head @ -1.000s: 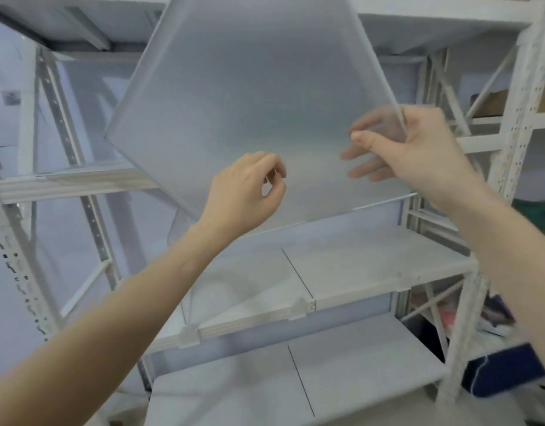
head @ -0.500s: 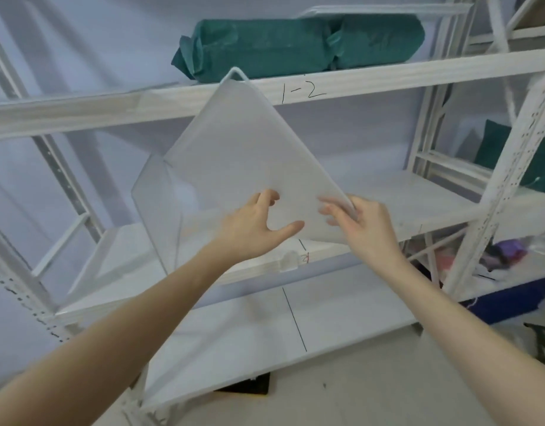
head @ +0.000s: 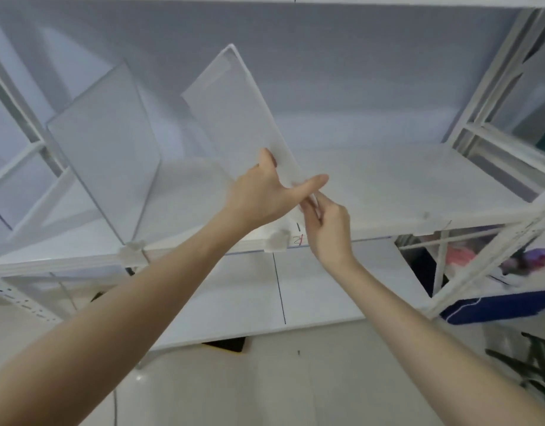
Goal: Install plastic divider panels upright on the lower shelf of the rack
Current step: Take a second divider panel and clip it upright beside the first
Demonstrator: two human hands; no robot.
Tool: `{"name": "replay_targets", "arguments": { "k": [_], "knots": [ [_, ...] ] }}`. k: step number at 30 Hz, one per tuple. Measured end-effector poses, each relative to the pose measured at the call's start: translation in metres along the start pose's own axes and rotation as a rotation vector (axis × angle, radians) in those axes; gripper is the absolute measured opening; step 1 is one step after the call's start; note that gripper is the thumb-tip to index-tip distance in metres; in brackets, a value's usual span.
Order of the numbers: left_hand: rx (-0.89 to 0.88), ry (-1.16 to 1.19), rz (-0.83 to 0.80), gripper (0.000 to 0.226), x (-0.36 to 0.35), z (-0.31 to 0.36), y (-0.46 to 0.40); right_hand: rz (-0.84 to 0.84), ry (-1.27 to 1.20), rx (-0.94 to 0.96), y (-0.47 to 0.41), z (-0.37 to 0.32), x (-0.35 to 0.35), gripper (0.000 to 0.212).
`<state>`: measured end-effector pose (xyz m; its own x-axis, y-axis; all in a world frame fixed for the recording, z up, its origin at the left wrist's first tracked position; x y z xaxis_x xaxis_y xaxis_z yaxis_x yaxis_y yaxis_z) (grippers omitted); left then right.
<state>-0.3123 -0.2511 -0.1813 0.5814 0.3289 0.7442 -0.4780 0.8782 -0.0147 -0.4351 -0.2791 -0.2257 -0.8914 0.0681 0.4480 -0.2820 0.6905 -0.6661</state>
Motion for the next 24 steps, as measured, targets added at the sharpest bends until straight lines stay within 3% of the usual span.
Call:
{"name": "replay_targets", "arguments": {
  "k": [4,9,11,13,16,21,24],
  "knots": [
    [0.028,-0.046,0.038,0.057,-0.009,-0.003,-0.027,-0.070,-0.036,-0.003,-0.015,0.019,-0.020,0.021],
    [-0.011,-0.147,0.048,0.050,-0.015,-0.009,-0.056,-0.299,-0.155,-0.039,-0.029,0.037,-0.052,0.020],
    [-0.019,-0.171,0.031,0.046,-0.021,-0.011,-0.067,-0.410,-0.049,0.019,-0.039,0.039,-0.061,0.016],
    [-0.021,-0.174,0.024,0.041,-0.027,-0.014,-0.076,-0.567,0.116,0.045,-0.046,0.045,-0.073,0.026],
    [-0.013,-0.174,-0.004,0.034,-0.038,-0.020,-0.090,-0.756,0.117,-0.009,-0.045,0.057,-0.096,0.037],
    [0.045,-0.243,0.000,0.044,-0.057,-0.036,-0.108,-0.910,-0.009,-0.156,-0.036,0.088,-0.129,0.012],
    [0.036,-0.299,0.067,0.035,-0.058,-0.034,-0.117,-0.948,-0.023,-0.219,-0.035,0.102,-0.142,0.010]
  ]
}}
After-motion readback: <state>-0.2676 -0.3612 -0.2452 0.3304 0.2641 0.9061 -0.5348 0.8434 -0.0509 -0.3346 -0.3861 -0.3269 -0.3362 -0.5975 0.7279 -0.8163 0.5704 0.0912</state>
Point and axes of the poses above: each hand's wrist, its own y-axis away from the middle knuckle, its own x-axis out of the back of the hand, z = x × y, the point moved 10 cm from there along -y, towards the middle knuckle, and after that the axes turned 14 degrees about x, right-handed, at the moved point
